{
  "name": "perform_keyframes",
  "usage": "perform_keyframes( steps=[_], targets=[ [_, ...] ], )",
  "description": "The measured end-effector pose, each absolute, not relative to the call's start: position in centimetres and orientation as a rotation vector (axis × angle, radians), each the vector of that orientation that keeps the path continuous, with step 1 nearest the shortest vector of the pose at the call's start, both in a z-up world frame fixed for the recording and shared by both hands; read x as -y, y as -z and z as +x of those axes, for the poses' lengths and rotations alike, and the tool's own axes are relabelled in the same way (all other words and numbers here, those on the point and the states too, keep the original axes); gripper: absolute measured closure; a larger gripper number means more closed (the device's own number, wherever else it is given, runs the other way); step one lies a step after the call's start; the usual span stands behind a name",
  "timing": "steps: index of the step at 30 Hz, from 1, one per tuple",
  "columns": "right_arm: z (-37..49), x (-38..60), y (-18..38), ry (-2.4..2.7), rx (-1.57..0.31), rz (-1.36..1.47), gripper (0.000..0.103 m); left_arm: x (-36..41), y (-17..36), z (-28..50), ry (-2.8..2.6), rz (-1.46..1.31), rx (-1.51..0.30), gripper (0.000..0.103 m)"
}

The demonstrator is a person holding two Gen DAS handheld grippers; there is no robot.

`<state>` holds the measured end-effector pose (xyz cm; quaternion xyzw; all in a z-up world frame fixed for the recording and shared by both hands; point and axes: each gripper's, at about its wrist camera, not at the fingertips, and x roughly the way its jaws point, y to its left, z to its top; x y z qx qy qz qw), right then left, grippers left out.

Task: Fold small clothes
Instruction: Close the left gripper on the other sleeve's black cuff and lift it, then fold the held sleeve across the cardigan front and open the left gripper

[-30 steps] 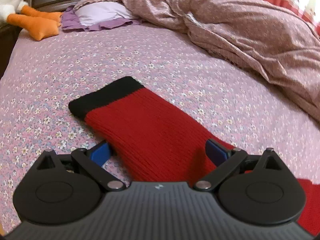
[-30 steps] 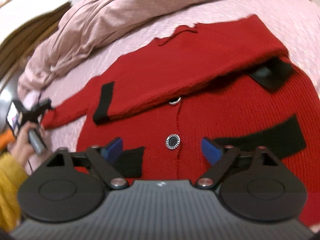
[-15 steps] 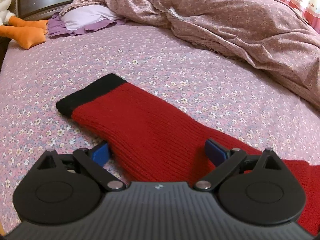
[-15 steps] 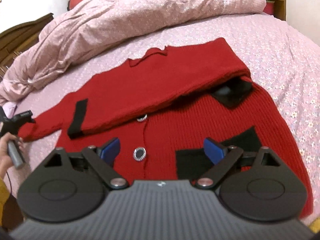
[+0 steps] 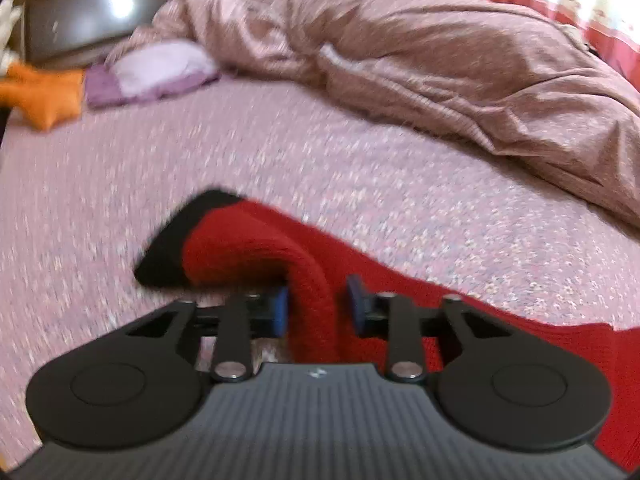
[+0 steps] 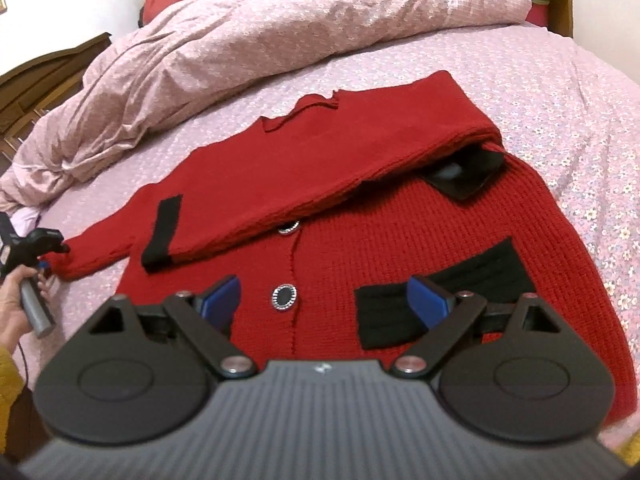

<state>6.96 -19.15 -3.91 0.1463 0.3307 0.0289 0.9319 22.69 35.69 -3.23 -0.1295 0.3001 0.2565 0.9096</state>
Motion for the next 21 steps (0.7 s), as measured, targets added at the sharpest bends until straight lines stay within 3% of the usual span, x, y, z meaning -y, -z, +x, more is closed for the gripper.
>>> perform_keyframes(
  steps=[11, 21],
  targets=[
    [5.8, 20.2, 3.6, -0.068, -0.643, 0.334, 0.012, -30.9, -4.0, 20.8, -0.288, -0.190, -0.428, 0.081],
    [4.5, 22.1, 3.6, -0.054, -0.614, 0.389, 0.012, -19.3, -10.1, 18.2, 0.030, -0.087, -0.310, 0.083]
  ],
)
